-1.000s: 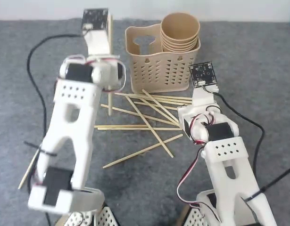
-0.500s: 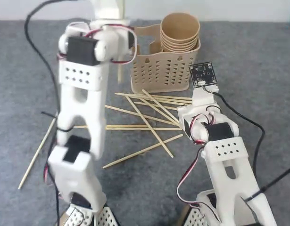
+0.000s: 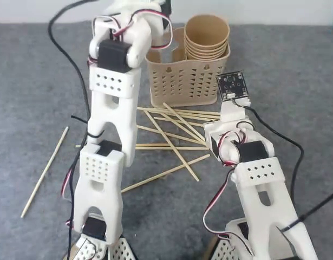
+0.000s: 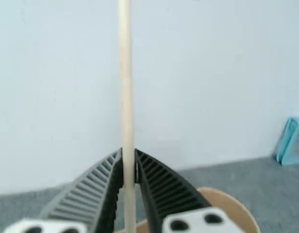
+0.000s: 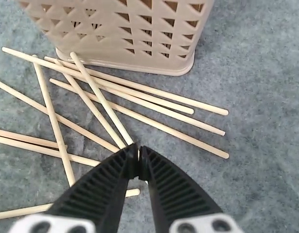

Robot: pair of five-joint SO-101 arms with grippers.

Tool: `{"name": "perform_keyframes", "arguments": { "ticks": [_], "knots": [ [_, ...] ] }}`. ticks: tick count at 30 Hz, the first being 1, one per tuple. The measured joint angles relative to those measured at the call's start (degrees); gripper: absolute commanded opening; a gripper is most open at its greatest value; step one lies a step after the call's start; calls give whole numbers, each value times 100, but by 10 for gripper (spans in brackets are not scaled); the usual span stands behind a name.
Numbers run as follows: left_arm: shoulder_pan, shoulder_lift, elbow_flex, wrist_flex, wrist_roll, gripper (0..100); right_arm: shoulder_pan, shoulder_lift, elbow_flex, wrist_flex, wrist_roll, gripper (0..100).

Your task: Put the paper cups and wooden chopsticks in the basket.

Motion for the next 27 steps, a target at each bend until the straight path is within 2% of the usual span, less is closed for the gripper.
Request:
{"name": "perform_keyframes", "arguments": {
  "ticks": [7, 11, 16, 20, 25, 27],
  "knots": [
    [9, 615, 0, -1160, 0, 12, 0, 0, 0, 0, 62, 8],
    [9, 985, 0, -1345, 0, 12, 0, 0, 0, 0, 62, 8],
    [-18, 1222, 0, -1327, 0, 12, 0, 0, 0, 0, 62, 8],
    [-132, 1240, 0, -1011, -35, 39, 0, 0, 0, 0, 62, 8],
    [-185, 1240, 0, -413, -1090, 204, 0, 0, 0, 0, 62, 8],
    [-176, 1240, -9, -132, -1512, 238, 0, 0, 0, 0, 62, 8]
  ]
}}
